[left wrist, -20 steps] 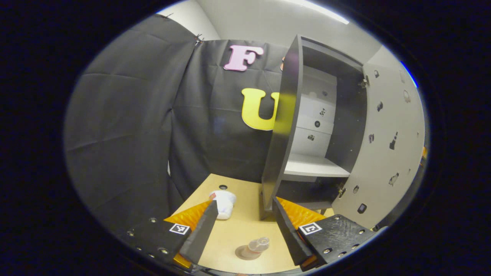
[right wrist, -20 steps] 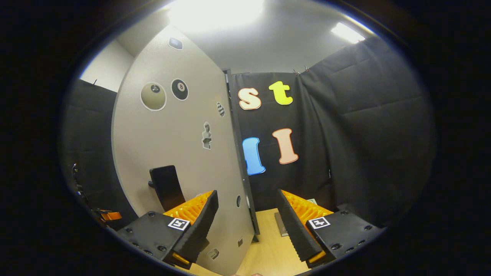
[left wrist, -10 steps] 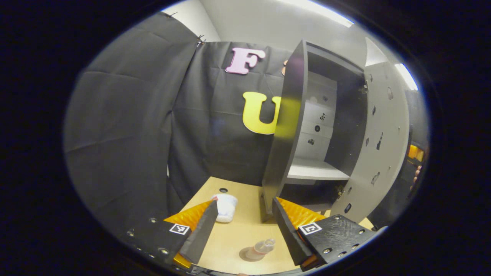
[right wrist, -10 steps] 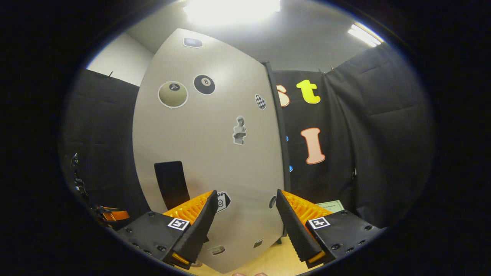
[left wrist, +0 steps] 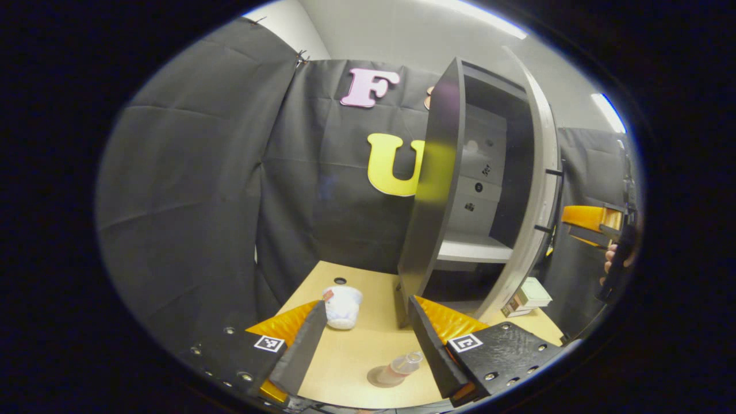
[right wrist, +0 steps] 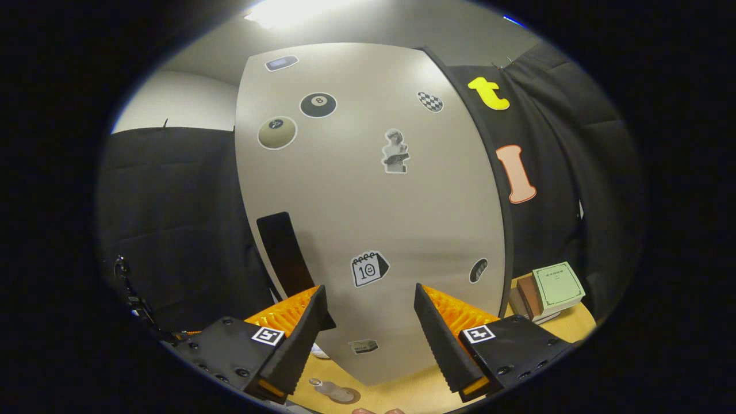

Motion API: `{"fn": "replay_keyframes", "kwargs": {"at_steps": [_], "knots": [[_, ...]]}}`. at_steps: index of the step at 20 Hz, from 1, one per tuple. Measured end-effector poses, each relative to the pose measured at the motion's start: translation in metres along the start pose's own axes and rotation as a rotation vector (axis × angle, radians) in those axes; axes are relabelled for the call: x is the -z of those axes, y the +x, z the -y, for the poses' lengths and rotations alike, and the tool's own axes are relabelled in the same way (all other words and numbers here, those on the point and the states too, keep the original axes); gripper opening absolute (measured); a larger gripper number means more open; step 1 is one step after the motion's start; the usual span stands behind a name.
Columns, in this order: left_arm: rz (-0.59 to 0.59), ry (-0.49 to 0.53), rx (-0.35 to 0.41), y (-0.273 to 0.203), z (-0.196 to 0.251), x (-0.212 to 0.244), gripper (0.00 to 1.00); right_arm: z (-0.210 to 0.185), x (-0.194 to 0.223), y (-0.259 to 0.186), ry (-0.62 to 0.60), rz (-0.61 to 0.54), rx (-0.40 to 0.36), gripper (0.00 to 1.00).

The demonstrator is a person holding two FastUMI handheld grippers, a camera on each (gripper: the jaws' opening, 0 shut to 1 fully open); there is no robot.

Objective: Open the cabinet door with the right hand, grasp the bottle in the cabinet with the left hand and place it on the coaster, then close the cabinet door with the right hand.

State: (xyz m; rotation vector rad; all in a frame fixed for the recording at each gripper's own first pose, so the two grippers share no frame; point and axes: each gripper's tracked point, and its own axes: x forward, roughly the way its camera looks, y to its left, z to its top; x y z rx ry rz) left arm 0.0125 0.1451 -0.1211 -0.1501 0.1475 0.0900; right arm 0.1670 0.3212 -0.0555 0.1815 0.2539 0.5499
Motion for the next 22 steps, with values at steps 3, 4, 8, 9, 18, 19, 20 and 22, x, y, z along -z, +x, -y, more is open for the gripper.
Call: {"fn": "replay_keyframes", "kwargs": {"at_steps": [3,4,8,9,18,19,20,22], "knots": [[-0.029,-0.053,0.062,0.000,0.020,0.016,0.87,0.009,-0.010,-0.003,-0.029,-0.002,0.034,0.97],[-0.028,-0.061,0.080,-0.001,0.027,0.017,0.88,0.015,-0.015,-0.007,-0.044,0.008,0.052,0.97],[0.012,-0.016,0.110,0.002,0.051,0.001,0.86,0.052,-0.025,-0.032,-0.118,0.049,0.140,0.97],[0.029,-0.009,0.120,0.000,0.059,-0.004,0.86,0.062,-0.026,-0.039,-0.126,0.055,0.161,0.96],[0.172,0.107,0.061,-0.031,0.154,-0.045,0.86,0.176,-0.030,-0.092,-0.105,0.083,0.237,0.96],[0.175,0.103,0.059,-0.029,0.169,-0.046,0.86,0.191,-0.032,-0.099,-0.114,0.089,0.244,0.96],[0.183,0.100,0.062,-0.030,0.184,-0.048,0.86,0.205,-0.031,-0.107,-0.127,0.090,0.248,0.97],[0.209,0.085,0.061,-0.030,0.207,-0.053,0.86,0.226,-0.028,-0.113,-0.144,0.075,0.239,0.96]]}}
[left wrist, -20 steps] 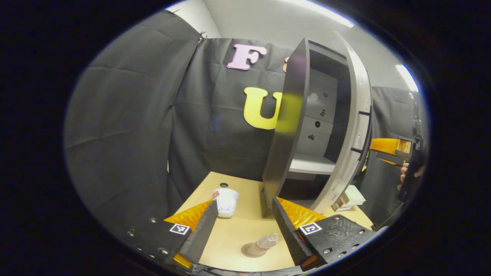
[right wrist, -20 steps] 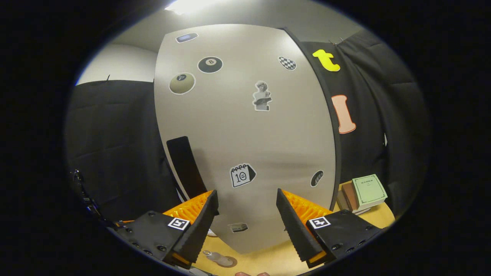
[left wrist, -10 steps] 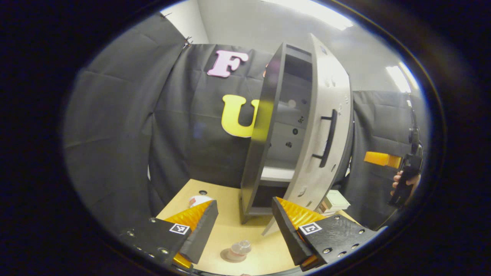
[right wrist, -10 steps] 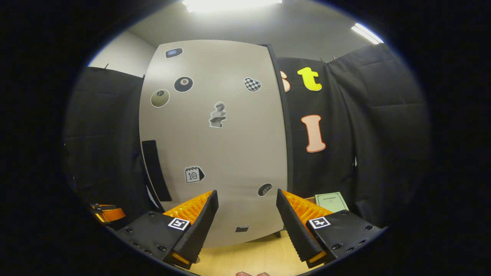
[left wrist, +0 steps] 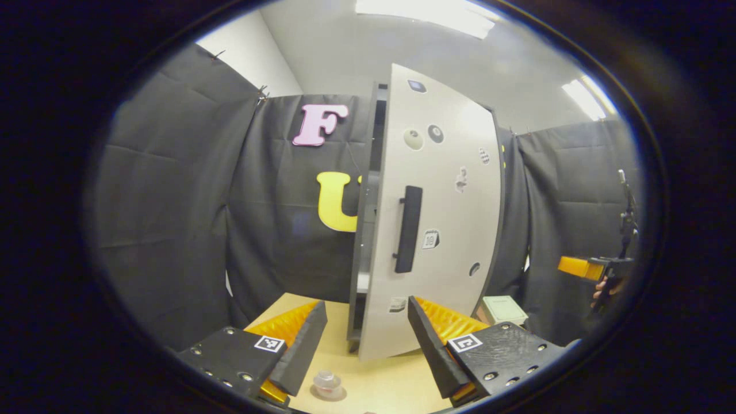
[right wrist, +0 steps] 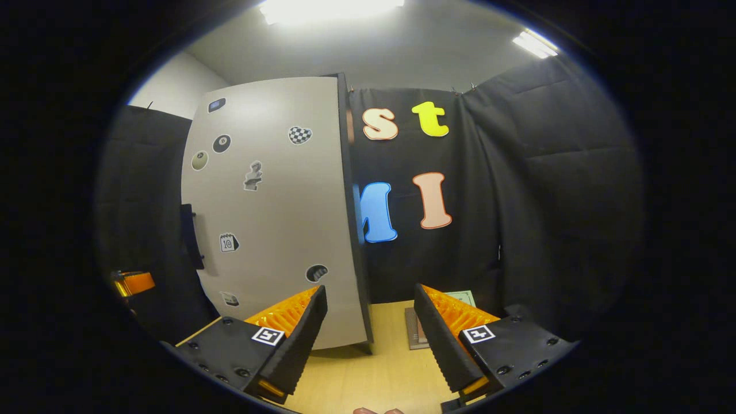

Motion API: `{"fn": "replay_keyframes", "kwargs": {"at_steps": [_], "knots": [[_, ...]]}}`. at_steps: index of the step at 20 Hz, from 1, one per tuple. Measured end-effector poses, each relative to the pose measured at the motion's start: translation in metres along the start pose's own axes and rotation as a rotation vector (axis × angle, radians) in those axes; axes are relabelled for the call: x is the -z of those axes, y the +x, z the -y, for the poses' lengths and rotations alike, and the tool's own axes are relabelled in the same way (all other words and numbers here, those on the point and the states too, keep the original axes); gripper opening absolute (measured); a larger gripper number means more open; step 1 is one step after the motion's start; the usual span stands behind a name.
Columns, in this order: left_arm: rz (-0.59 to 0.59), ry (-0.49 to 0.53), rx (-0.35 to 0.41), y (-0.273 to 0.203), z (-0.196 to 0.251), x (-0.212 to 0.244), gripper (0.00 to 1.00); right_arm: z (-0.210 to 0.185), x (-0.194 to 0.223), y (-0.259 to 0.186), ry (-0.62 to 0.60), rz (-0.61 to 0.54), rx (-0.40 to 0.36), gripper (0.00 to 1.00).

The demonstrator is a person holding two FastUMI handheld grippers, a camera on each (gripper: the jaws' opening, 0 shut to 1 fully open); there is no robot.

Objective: Open the cabinet door with the right hand, grasp the bottle in the cabinet with the left hand and place it on the coaster, then close the cabinet door with the right hand.

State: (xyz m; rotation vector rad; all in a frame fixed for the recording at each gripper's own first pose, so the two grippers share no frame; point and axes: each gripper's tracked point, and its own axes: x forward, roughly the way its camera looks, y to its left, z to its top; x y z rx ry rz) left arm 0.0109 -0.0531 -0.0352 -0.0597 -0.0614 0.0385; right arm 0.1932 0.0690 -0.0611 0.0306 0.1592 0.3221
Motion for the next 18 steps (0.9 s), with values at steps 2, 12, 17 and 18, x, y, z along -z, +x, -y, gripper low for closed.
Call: {"fn": "replay_keyframes", "kwargs": {"at_steps": [2,12,17,18], "knots": [[0.015,-0.029,-0.005,0.001,0.022,-0.002,0.86,0.018,0.003,-0.007,0.010,-0.002,-0.019,0.96],[0.018,-0.130,-0.069,-0.017,0.054,0.000,0.86,0.009,0.029,-0.026,-0.031,-0.074,-0.139,0.98],[0.081,-0.112,-0.106,-0.023,0.036,-0.024,0.85,-0.011,0.038,-0.026,-0.028,-0.094,-0.185,0.98],[0.095,-0.125,-0.095,-0.021,0.035,-0.028,0.85,-0.013,0.035,-0.026,-0.028,-0.084,-0.181,0.98]]}}
